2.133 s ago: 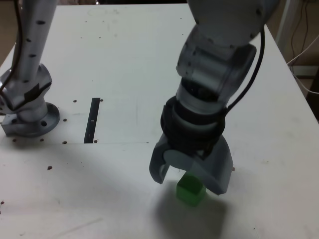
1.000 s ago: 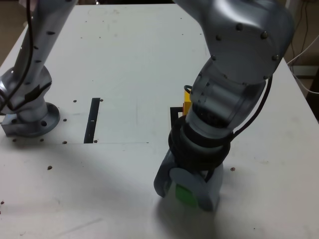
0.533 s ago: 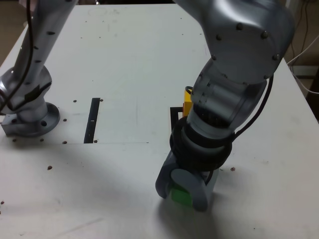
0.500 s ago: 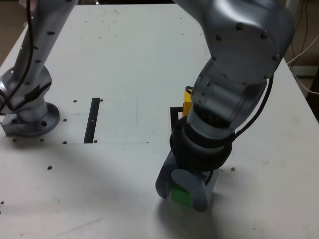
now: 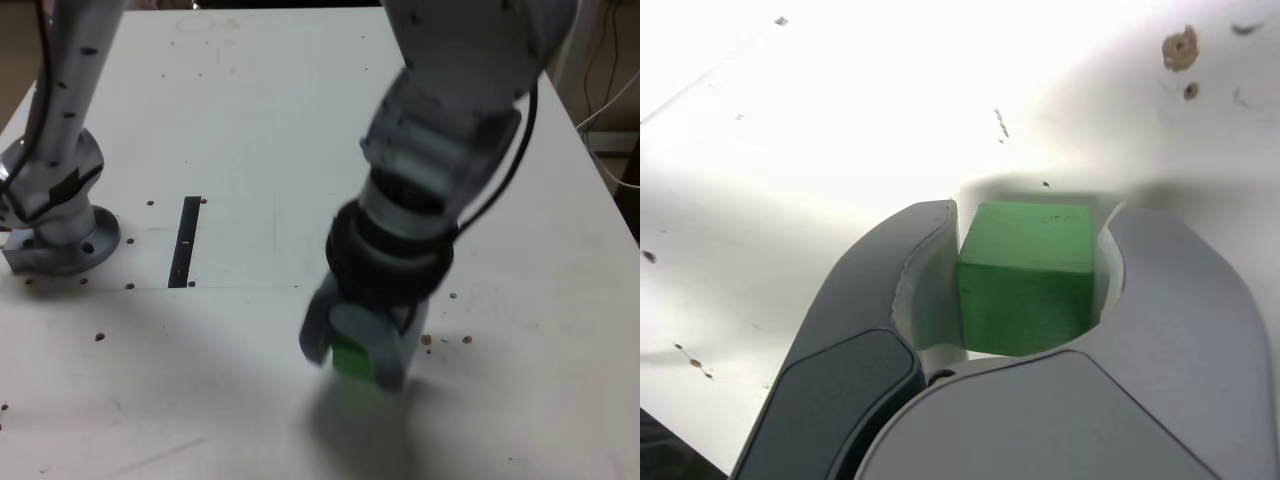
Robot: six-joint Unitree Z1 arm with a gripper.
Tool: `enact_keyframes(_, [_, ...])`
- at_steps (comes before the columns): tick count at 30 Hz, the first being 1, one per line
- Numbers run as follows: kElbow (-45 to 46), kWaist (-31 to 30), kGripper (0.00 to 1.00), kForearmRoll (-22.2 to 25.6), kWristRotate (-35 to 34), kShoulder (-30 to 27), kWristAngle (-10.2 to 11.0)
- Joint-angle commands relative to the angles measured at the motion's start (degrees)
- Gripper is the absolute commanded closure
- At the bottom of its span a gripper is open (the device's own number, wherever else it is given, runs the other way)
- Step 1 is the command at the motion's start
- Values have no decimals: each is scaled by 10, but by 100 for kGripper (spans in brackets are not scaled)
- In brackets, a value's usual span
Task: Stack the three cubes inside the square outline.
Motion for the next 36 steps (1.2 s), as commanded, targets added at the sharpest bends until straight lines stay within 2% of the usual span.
enact_keyframes(1, [0, 12, 72, 15, -3, -28, 8])
enact_keyframes(5, [1, 44, 72, 42, -5, -62, 24])
enact_keyframes(10, [0, 96, 72, 60, -2, -89, 29])
enact_keyframes(22, [-28, 199, 72, 77, 3, -105, 18])
enact_keyframes(30, [-37, 239, 72, 80, 17, -97, 17])
enact_keyframes(36, [-37, 262, 72, 79, 38, -84, 6])
